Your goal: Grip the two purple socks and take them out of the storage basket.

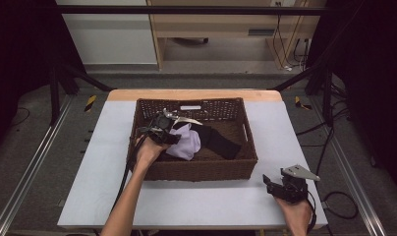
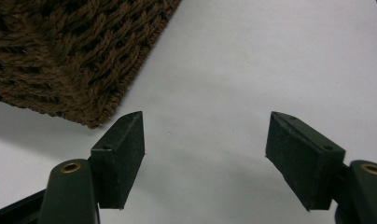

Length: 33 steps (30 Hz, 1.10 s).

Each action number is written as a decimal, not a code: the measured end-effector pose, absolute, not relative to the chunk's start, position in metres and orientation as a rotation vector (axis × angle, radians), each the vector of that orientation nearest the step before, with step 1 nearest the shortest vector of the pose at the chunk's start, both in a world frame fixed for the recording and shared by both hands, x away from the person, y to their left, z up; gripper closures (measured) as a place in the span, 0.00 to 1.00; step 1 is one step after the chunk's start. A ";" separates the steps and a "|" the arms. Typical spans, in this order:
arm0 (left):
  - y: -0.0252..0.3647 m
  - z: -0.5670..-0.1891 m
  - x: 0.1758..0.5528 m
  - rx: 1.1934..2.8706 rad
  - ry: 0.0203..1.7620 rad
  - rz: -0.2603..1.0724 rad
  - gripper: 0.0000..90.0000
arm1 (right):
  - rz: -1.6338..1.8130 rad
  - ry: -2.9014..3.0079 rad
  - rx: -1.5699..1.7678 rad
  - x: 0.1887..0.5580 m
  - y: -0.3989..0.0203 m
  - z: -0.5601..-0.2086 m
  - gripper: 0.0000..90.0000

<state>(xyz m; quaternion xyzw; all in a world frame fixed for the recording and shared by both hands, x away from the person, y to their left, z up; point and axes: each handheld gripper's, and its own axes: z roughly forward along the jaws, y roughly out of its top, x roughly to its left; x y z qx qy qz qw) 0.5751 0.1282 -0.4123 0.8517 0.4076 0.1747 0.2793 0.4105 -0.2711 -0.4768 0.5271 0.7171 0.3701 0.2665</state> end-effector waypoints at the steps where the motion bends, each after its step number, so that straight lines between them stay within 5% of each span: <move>1: 0.128 -0.412 0.575 2.284 1.093 0.469 0.61 | 0.999 1.936 1.423 0.410 -0.271 -0.477 0.31; 9: 0.131 -0.414 0.578 2.297 1.152 0.325 0.94 | 0.999 1.937 1.424 0.410 -0.271 -0.477 0.32; 33: 0.151 -0.374 0.550 1.890 0.983 0.501 0.96 | 1.003 1.924 1.430 0.410 -0.273 -0.476 0.32</move>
